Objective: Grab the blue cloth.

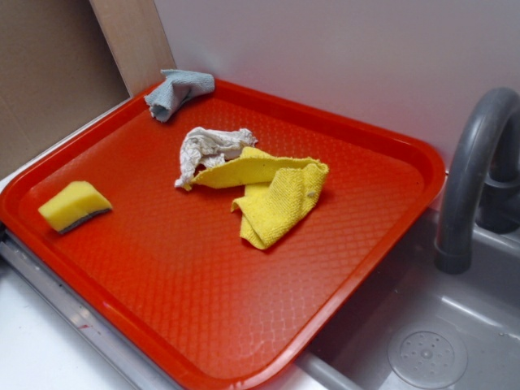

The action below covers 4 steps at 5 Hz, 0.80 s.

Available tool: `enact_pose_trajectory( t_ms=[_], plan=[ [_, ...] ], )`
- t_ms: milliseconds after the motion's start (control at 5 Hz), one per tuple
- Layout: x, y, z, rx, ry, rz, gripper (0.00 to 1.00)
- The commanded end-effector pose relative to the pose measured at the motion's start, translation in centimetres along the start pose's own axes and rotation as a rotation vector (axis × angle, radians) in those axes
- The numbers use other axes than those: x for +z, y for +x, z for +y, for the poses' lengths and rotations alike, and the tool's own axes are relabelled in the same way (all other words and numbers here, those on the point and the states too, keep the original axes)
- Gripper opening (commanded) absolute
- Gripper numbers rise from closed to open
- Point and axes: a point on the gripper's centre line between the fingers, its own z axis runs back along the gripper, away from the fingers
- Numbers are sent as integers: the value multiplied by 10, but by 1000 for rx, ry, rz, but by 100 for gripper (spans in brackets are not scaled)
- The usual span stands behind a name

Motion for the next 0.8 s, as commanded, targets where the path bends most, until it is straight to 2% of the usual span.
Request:
enact_pose_trajectory(
  t_ms=[0,200,400,600],
  plan=[
    [0,0,0,0,0,0,100],
    [-41,24,-16,86,14,-73,100],
    [-65,45,-19,211,49,-194,100],
    [-89,68,-20,260,18,-305,100]
  ],
)
